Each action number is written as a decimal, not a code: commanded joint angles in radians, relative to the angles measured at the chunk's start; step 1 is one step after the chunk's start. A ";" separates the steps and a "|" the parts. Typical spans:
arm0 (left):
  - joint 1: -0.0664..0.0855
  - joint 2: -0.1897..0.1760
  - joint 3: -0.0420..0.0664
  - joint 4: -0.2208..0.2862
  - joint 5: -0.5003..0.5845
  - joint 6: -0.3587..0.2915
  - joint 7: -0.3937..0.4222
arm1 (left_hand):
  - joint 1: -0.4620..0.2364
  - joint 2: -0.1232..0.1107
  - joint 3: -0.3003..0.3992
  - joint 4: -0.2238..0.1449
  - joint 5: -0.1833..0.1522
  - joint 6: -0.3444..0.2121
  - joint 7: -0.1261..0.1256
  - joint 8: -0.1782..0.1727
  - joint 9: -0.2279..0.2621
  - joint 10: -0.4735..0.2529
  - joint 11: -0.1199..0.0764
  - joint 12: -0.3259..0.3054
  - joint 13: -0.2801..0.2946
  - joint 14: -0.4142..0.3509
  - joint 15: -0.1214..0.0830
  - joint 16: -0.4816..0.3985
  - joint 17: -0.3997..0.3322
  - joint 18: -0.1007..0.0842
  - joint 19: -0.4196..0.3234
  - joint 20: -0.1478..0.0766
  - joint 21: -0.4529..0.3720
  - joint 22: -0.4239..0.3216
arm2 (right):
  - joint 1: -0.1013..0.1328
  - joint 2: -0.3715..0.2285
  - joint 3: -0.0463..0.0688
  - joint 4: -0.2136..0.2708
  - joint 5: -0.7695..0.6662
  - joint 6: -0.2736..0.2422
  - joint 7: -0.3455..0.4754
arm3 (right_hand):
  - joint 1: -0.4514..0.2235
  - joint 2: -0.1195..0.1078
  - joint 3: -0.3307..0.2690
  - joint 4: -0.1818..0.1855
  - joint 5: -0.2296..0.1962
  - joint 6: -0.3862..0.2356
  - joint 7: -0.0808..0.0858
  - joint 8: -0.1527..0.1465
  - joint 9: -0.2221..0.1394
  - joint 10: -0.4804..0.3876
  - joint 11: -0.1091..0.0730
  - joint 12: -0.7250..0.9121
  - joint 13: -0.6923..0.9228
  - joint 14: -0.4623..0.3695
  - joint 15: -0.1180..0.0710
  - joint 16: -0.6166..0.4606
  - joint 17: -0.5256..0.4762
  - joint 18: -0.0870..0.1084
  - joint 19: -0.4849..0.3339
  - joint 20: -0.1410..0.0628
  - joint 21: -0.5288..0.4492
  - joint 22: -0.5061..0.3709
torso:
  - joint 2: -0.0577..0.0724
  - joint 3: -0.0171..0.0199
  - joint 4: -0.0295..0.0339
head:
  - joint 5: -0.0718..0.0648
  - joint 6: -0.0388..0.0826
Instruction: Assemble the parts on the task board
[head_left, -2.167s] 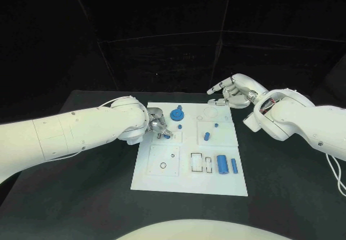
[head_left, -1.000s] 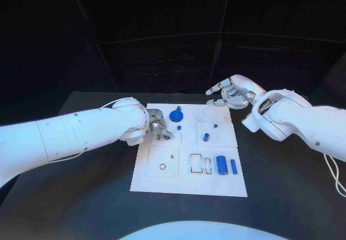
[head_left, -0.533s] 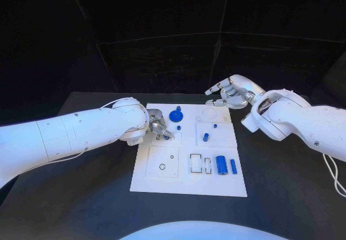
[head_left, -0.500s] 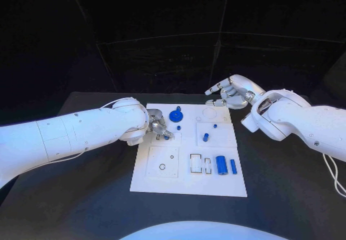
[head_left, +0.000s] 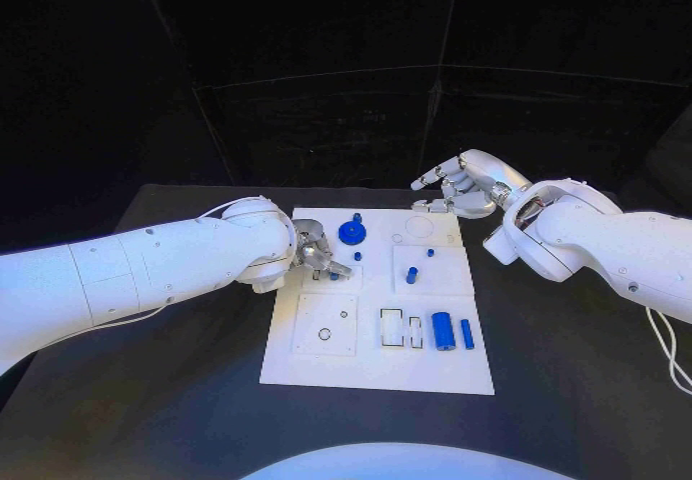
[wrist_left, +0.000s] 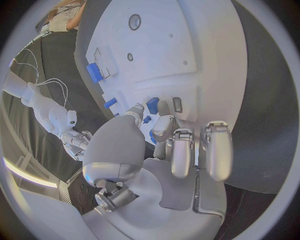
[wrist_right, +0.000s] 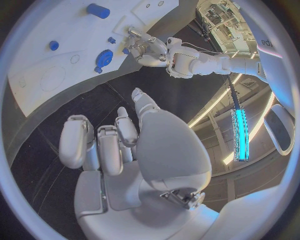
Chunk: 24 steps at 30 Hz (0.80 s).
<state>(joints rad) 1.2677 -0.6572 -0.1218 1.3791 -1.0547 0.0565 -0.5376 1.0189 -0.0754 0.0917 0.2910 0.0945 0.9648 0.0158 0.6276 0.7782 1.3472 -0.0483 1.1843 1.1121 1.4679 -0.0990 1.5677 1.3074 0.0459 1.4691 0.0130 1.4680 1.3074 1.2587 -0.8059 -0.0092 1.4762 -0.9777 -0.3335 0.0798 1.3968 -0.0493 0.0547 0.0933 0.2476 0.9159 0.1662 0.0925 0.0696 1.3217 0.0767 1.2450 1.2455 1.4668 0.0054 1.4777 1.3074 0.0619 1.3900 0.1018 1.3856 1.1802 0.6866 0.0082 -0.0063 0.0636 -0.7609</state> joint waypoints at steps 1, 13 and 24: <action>0.003 -0.011 0.001 0.013 -0.003 -0.014 -0.002 | -0.006 0.012 -0.023 0.001 -0.020 0.002 -0.001 0.008 0.001 0.008 -0.002 0.006 -0.002 0.103 -0.007 0.003 0.263 -0.013 0.044 -0.007 0.001 0.131 | 0.002 0.000 0.001 -0.002 0.004 0.003 0.010 | -0.010 -0.004 -0.007 -0.001 0.002 0.000 0.000 0.003 -0.001 -0.007 0.000 -0.004 -0.002 0.065 -0.007 -0.003 0.098 0.018 -0.008 0.002 -0.005 -0.001 | 0.000 0.0004 -0.0005 | 0.002 0.003; 0.023 -0.049 0.080 0.054 0.010 -0.020 0.003 | 0.019 0.029 -0.078 -0.002 -0.038 -0.034 0.011 -0.005 -0.007 -0.040 0.007 -0.054 -0.074 0.103 -0.001 0.003 0.263 0.000 0.018 -0.003 -0.045 0.075 | 0.002 0.000 0.001 -0.012 0.008 0.001 0.011 | -0.018 -0.005 -0.015 0.005 -0.001 -0.001 -0.001 0.003 -0.001 -0.008 0.000 -0.006 -0.003 0.064 -0.007 -0.006 0.094 0.018 -0.010 0.002 -0.008 -0.005 | 0.000 -0.0005 0.0000 | -0.001 0.018; 0.105 -0.023 0.106 -0.094 0.020 0.128 0.011 | 0.124 0.063 -0.133 -0.002 -0.026 -0.126 0.072 -0.144 -0.134 -0.118 0.060 -0.141 -0.188 0.103 0.044 0.003 0.263 0.016 -0.013 0.037 -0.108 0.009 | 0.002 0.007 0.001 -0.027 0.013 0.003 0.010 | -0.020 -0.006 -0.018 0.006 -0.001 -0.001 -0.001 0.003 -0.001 -0.007 0.000 -0.006 -0.003 0.064 -0.008 -0.007 0.094 0.018 -0.010 0.002 -0.009 -0.006 | 0.000 0.0010 -0.0003 | 0.004 0.026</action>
<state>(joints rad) 1.3716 -0.6840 -0.0154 1.2955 -1.0440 0.1024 -0.5348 1.1387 -0.0121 -0.0375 0.2906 0.0657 0.8332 0.0846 0.4870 0.6473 1.2289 0.0054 1.0407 0.9239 1.4652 -0.0638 1.5677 1.3074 0.0460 1.4565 0.0434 1.3640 1.3074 1.2586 -0.8007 -0.0094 1.4491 -0.9717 -0.3337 0.0816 1.3854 -0.0536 0.0441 0.0984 0.2475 0.9159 0.1662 0.0925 0.0697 1.3218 0.0768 1.2451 1.2434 1.4668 0.0054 1.4776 1.3073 0.0619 1.3865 0.1054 1.3816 1.1756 0.6866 0.0082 -0.0064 0.0652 -0.7355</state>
